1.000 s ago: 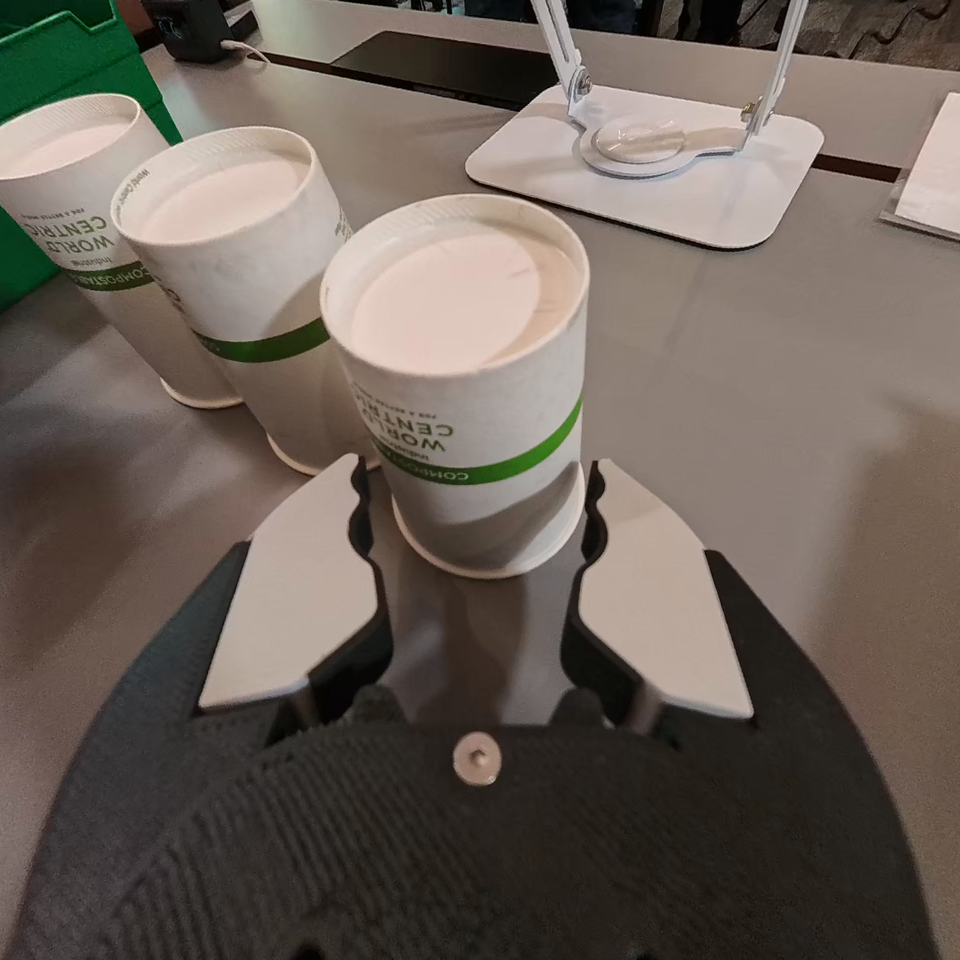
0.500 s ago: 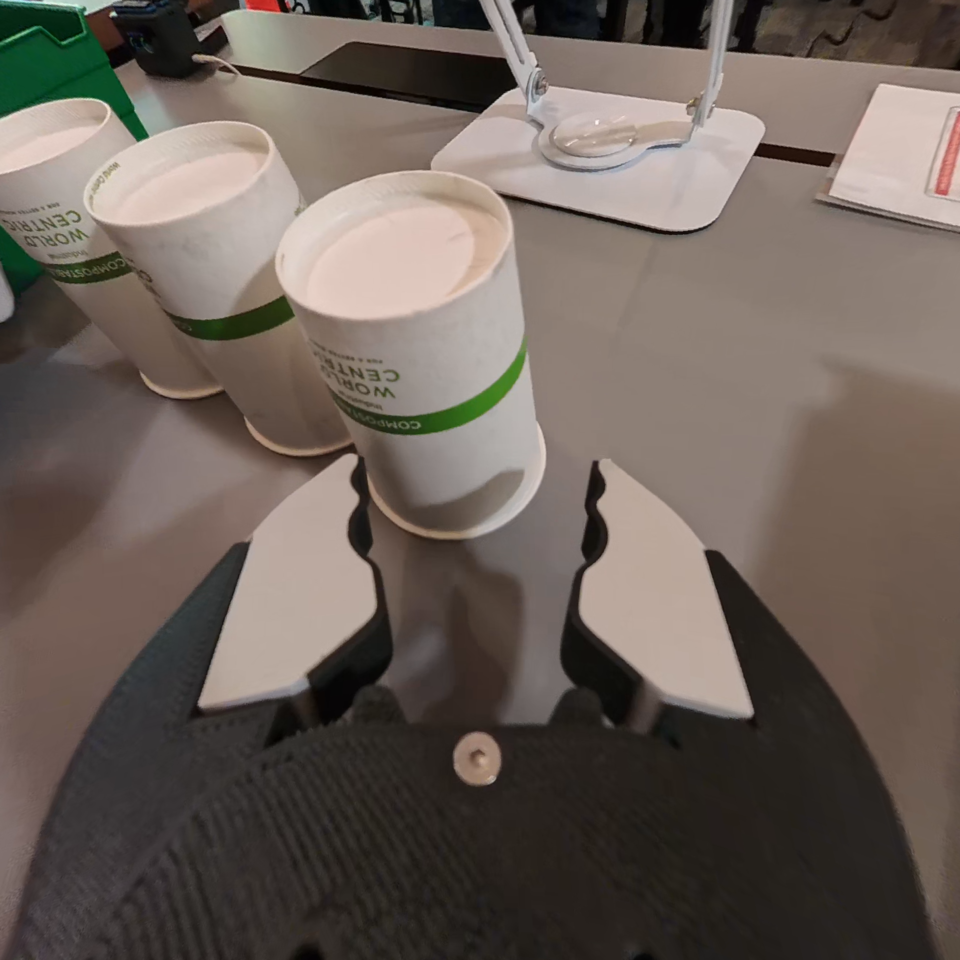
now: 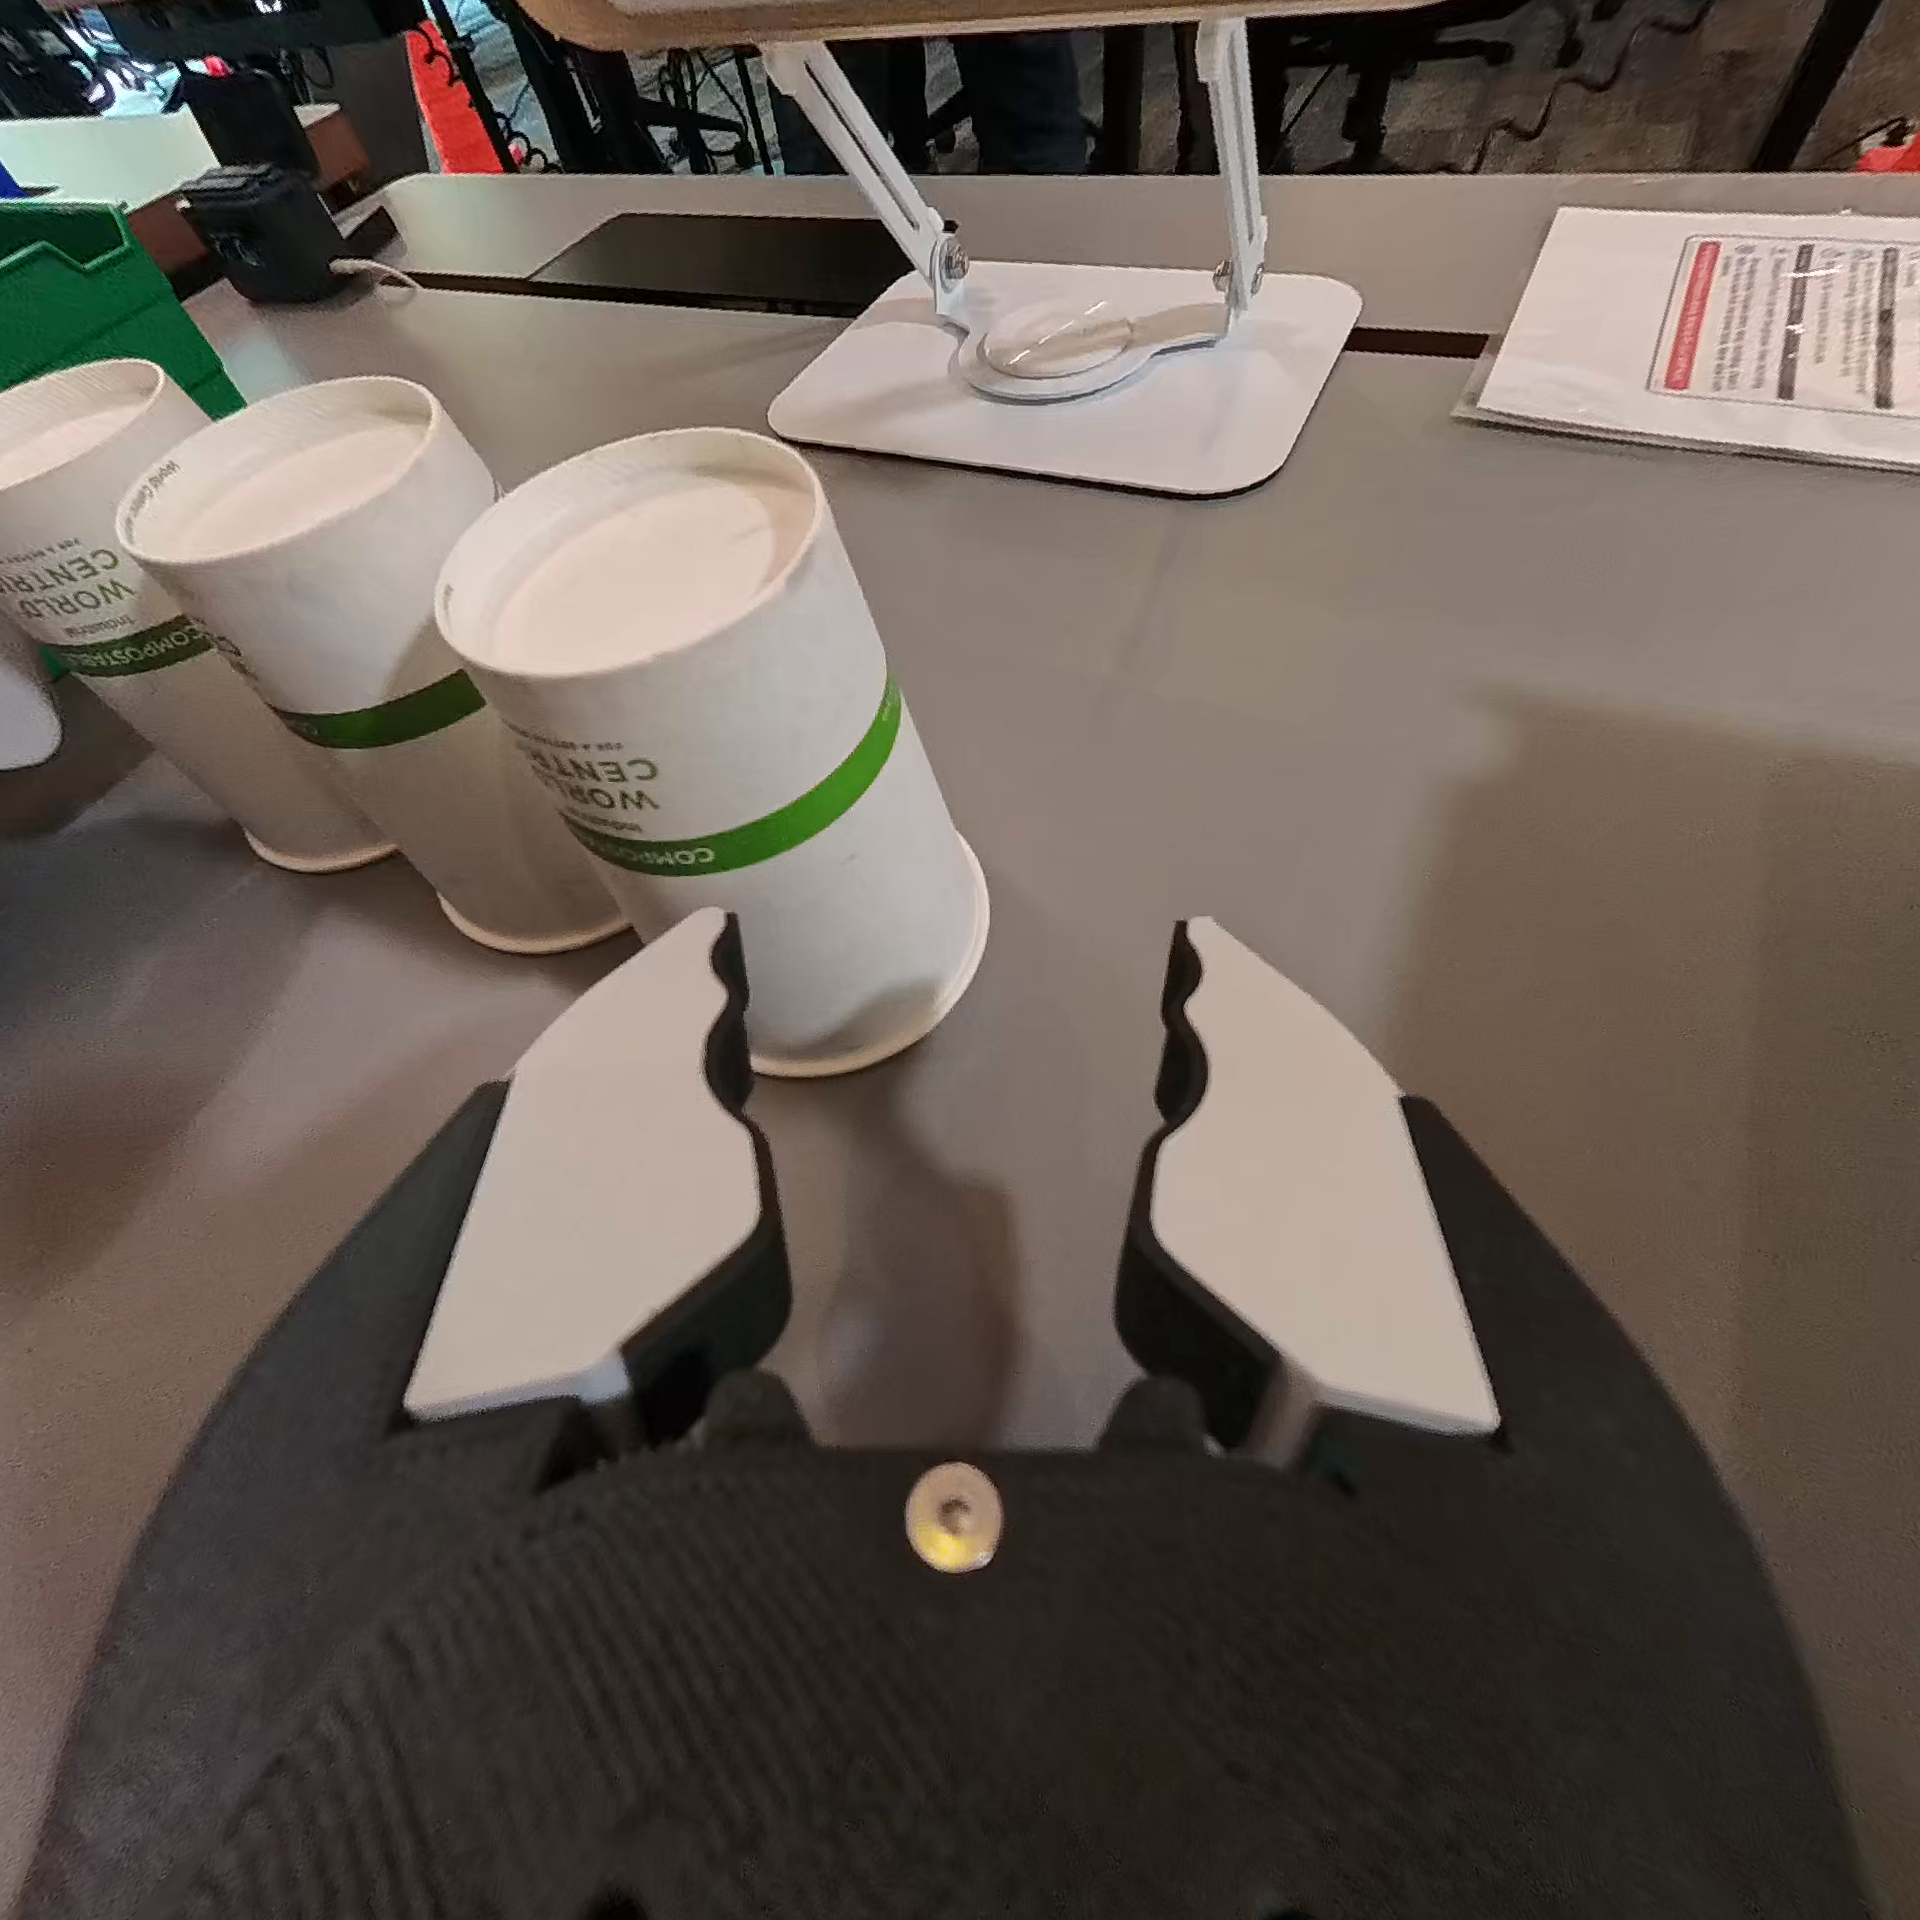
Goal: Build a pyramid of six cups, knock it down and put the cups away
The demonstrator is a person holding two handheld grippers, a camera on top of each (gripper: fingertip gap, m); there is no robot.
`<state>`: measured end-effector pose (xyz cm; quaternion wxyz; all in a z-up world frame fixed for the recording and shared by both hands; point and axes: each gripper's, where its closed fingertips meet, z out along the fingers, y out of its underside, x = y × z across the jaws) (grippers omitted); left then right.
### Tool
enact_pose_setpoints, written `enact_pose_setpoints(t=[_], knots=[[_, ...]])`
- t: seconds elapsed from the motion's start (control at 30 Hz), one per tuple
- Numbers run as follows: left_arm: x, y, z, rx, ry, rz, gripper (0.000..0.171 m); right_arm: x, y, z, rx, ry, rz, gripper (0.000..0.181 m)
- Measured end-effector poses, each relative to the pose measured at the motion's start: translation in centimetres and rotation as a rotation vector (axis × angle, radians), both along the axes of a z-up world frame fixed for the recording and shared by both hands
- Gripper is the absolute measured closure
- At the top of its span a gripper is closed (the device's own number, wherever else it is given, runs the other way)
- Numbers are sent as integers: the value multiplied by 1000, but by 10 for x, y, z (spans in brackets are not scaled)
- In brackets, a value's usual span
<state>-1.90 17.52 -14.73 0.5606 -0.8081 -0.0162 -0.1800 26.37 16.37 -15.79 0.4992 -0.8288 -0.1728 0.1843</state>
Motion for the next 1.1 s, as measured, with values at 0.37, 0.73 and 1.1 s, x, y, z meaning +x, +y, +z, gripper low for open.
enact_pose_setpoints(t=[0.37,0.73,1.1], knots=[[10,0,-2,-15,1,-35,171,9,1,3,6,15,-27,104],[16,-1,-3,-24,0,-57,171,13,2,4,6,30,-44,105],[15,-1,-4,-29,-13,-57,170,14,3,7,2,73,-39,105]])
